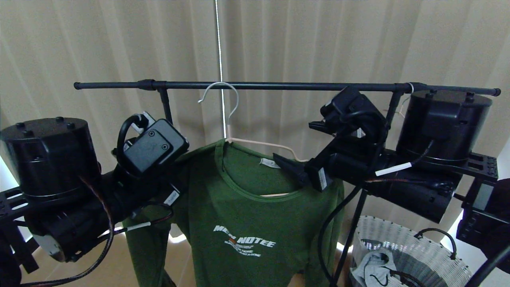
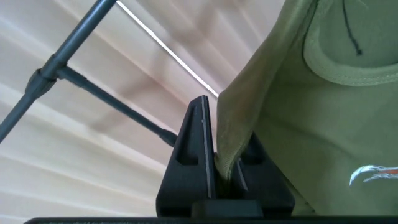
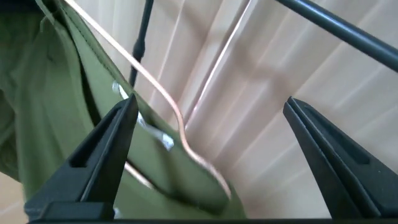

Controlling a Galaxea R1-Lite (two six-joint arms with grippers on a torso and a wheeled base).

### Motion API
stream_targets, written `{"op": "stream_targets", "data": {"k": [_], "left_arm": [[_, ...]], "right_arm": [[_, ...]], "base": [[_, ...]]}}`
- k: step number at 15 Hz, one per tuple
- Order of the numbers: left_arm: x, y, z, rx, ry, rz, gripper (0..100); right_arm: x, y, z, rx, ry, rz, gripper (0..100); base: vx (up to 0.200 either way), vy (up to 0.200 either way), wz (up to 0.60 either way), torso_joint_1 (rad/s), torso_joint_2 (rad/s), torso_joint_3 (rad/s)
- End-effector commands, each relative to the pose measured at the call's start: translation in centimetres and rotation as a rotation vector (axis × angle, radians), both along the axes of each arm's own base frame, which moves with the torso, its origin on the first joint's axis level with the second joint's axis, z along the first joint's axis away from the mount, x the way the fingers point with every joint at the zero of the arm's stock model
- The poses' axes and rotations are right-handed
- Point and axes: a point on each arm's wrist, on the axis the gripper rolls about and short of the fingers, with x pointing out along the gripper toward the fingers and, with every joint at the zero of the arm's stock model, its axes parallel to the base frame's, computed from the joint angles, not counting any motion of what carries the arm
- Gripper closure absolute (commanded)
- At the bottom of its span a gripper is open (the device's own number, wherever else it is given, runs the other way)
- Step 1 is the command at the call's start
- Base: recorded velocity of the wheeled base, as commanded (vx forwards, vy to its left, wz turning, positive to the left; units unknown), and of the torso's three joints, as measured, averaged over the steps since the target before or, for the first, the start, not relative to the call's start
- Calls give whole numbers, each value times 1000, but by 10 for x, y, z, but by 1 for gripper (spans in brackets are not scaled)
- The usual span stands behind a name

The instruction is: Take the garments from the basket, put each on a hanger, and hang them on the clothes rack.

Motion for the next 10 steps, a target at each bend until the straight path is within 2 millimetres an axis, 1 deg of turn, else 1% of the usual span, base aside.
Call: {"op": "stream_targets", "data": {"k": [1, 5, 9, 10], "left_arm": [[0, -2, -3, 7, 8, -8, 100], [-5, -8, -2, 6, 6, -39, 100], [-5, -8, -3, 10, 10, -39, 100], [-5, -8, -4, 11, 11, -39, 100]], "right_arm": [[8, 7, -7, -18, 13, -1, 0], [11, 9, -11, -35, 14, 0, 0], [10, 9, -12, -34, 14, 2, 0], [10, 10, -12, -35, 16, 3, 100]], "base": [[0, 0, 0, 0, 0, 0], [0, 0, 0, 0, 0, 0], [0, 0, 0, 0, 0, 0], [0, 0, 0, 0, 0, 0]]}}
